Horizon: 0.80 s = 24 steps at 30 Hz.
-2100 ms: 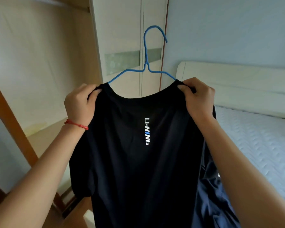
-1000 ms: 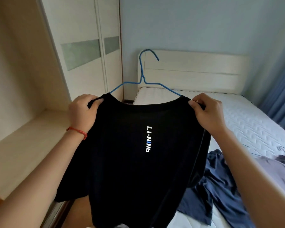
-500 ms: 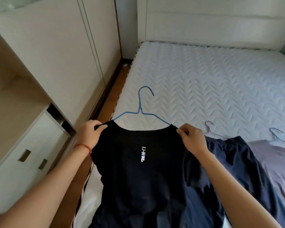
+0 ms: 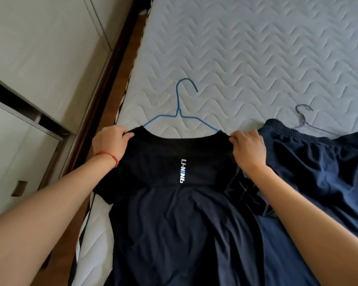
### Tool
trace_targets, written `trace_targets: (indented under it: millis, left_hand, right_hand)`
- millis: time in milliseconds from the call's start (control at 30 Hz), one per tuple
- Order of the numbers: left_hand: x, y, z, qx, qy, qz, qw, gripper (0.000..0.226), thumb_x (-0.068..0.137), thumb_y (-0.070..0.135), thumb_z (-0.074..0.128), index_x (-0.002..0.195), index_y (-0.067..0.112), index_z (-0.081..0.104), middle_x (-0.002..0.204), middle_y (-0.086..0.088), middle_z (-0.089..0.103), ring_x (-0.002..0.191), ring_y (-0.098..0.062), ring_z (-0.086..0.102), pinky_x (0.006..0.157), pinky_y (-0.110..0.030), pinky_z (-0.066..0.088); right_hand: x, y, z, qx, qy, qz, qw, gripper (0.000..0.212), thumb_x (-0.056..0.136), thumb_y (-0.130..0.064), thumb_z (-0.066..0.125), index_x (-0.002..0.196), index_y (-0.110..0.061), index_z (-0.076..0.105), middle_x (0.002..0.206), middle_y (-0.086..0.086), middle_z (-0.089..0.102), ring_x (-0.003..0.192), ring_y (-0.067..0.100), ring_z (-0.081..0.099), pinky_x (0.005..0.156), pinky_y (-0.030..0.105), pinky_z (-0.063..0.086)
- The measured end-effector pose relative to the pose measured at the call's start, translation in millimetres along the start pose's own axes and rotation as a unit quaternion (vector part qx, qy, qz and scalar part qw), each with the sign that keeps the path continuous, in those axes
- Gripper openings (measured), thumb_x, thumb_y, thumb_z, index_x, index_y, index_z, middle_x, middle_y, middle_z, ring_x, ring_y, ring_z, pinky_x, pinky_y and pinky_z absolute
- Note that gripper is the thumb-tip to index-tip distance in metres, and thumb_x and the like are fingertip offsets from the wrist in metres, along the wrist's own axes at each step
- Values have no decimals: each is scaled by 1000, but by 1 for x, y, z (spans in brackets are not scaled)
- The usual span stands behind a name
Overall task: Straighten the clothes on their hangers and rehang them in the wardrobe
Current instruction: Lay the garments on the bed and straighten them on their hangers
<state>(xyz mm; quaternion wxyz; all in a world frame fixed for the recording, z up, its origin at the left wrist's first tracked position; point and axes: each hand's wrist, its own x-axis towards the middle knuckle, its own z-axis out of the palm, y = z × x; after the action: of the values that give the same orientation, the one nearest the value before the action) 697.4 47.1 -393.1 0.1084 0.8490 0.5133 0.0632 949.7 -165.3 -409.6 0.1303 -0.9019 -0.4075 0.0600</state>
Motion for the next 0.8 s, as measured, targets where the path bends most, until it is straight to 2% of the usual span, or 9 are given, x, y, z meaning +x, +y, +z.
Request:
trace_targets:
  millis: [100,167,233,400,467,567,633,700,800]
  left_hand:
    - [26,3,20,-8,17,-17,1000,27,88,32,55,101,10,65,101,-24,65,97,-44,58,75,-46,47]
    - [29,5,32,-2,12,11,1000,35,91,28,51,121,12,51,113,-20,60,105,-42,54,77,-48,45]
    - [20,8,46,14,-13,55,998,44,90,26,51,130,10,41,116,-20,57,109,-41,52,78,-49,44]
    - [-45,25,94,10,-60,164,985,45,82,30,54,119,3,55,109,-20,64,98,-39,61,74,-48,51]
    - [-74,37,113,12,-88,196,977,49,80,38,44,117,8,57,119,-13,63,107,-33,61,80,-45,51]
    - [-108,48,144,47,-138,207,967,54,83,44,37,125,14,52,135,-8,54,123,-29,52,93,-52,45]
    - [-123,48,161,83,-169,203,961,60,86,49,30,134,16,42,143,-6,45,131,-28,43,98,-55,40]
    - [-129,43,172,112,-176,199,957,63,91,54,18,140,16,31,148,-6,37,137,-25,30,103,-55,34]
    - [-128,40,175,129,-178,198,955,66,93,54,1,143,16,24,150,-7,32,138,-23,19,106,-54,27]
  right_hand:
    - [20,-3,20,63,-3,51,997,27,97,-20,41,113,-11,61,111,10,64,107,30,51,79,38,40]
    - [22,0,30,145,2,116,983,30,97,-24,40,119,-17,58,118,5,62,111,25,54,83,37,42]
    - [10,12,36,198,8,170,965,31,95,-27,42,119,-17,59,119,4,63,111,23,55,89,37,43]
    - [-33,73,39,149,35,213,965,29,97,-24,44,112,-7,61,113,15,64,107,34,54,89,40,41]
    - [-45,92,40,135,17,225,965,33,95,-28,47,118,-8,58,119,15,61,114,33,51,97,44,38]
    - [-54,105,48,116,-25,226,967,42,90,-34,56,125,-10,53,122,12,57,117,30,49,101,44,39]
    - [-54,109,53,107,-44,224,968,39,88,-33,60,120,-9,57,116,11,61,112,29,54,97,42,42]
    - [-53,111,53,143,-47,236,960,28,88,-31,60,104,-8,64,97,7,67,100,27,60,81,31,42]
    - [-53,115,36,157,45,233,959,25,89,-29,60,96,-6,67,88,9,68,89,24,62,69,19,34]
